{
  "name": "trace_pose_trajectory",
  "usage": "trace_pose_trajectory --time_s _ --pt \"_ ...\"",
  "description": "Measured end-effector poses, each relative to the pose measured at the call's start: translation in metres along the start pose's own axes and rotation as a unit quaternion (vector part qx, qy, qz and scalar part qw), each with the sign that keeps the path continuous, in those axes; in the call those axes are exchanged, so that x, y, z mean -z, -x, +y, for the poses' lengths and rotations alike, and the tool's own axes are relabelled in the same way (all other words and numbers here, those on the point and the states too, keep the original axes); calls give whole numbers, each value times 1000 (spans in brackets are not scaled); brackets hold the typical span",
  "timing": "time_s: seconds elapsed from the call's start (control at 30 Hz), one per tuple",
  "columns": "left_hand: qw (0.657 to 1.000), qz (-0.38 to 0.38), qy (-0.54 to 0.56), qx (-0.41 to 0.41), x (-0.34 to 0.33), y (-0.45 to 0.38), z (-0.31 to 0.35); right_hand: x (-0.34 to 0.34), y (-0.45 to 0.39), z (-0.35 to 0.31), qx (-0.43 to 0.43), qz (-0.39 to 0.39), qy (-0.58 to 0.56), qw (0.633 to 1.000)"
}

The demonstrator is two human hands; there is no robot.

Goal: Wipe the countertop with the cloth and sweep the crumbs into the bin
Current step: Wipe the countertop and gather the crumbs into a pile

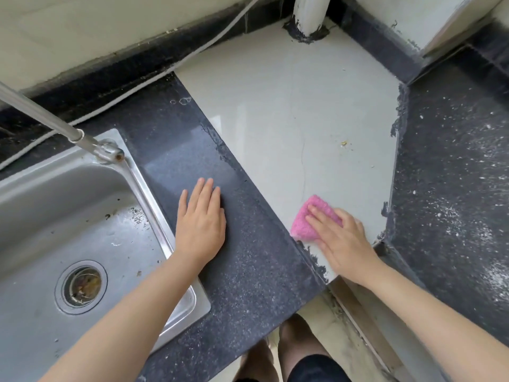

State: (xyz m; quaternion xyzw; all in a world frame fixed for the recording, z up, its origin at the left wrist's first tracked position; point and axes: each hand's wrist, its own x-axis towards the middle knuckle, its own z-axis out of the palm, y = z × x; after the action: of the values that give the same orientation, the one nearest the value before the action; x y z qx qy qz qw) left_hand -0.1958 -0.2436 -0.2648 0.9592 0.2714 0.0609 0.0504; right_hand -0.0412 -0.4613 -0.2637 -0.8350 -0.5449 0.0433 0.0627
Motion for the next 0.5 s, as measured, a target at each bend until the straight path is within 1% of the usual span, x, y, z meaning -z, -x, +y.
trace_pose_trajectory --time_s 0.07,0.1,0.13,0.17,0.23,0.3,0.33,0.37,0.4,0.43,0.5 --pt "1000 -7 8 -3 -2 -2 8 7 -20 35 -100 -45 6 994" --pt "1000 -11 13 -4 -4 -3 11 10 -30 53 -156 -47 -7 987" --pt "1000 -14 21 -7 -6 -7 15 17 -40 70 -191 -32 -26 981" --pt "999 -16 30 -4 -7 -8 16 24 -51 75 -201 -3 -45 979" --pt "998 -13 53 7 -8 -15 21 38 -62 73 -165 87 -48 981" --pt "998 -12 66 22 -9 -20 24 40 -56 52 -93 188 -42 977" --pt "997 -15 71 26 -9 -21 23 37 -47 33 -57 203 -45 976" --pt "996 -22 76 30 -8 -21 23 30 -34 13 -15 207 -50 977" --pt "996 -29 79 33 -9 -21 23 21 -20 -8 25 189 -54 980" --pt "995 -34 81 37 -9 -21 23 11 -6 -26 60 151 -50 986" --pt "995 -36 83 37 -11 -20 22 -9 15 -43 92 73 -39 992"
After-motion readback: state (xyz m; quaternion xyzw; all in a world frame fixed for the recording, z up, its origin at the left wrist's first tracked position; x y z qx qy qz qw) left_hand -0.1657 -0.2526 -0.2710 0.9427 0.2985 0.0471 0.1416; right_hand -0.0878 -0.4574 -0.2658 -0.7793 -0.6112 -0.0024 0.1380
